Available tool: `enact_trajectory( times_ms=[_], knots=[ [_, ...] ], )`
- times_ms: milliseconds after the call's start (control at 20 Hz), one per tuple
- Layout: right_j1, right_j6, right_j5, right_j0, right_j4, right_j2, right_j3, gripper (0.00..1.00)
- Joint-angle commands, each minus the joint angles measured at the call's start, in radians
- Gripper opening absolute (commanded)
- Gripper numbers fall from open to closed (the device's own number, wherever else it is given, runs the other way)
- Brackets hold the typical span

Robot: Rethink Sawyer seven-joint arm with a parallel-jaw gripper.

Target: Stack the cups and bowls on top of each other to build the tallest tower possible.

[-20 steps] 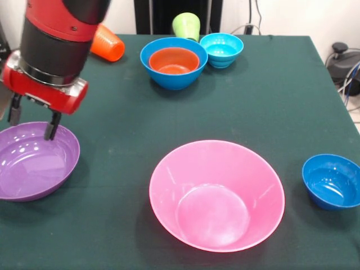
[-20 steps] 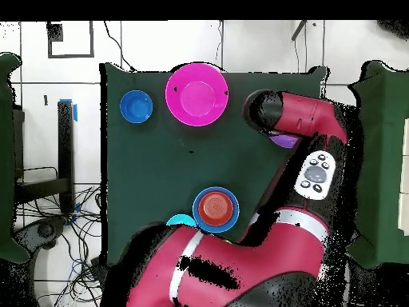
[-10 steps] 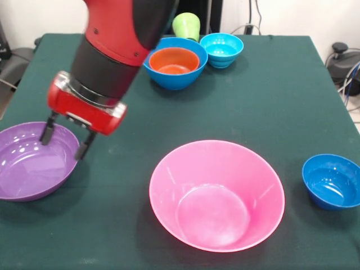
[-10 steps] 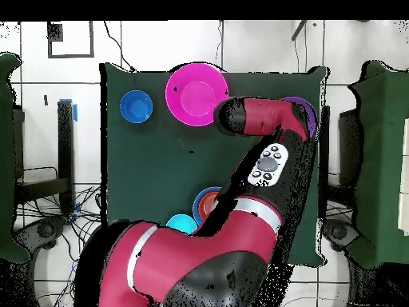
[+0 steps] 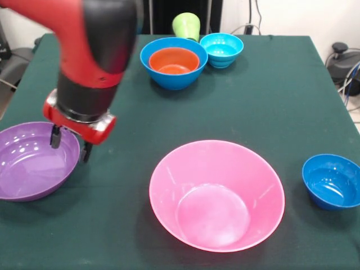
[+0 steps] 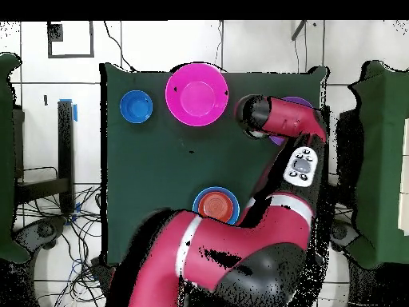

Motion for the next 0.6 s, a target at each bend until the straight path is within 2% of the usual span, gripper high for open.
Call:
enact_trajectory(
  times_ms=[50, 300, 600],
  knots=[
    [0.053, -0.127, 0.253, -0.106, 0.061, 0.246, -0.100, 1.00],
    [0.033, -0.156, 0.239, -0.113, 0.012, 0.244, -0.096, 1.00],
    [0.043, -0.203, 0.277, -0.097, -0.050, 0.215, -0.177, 1.00]
  ],
)
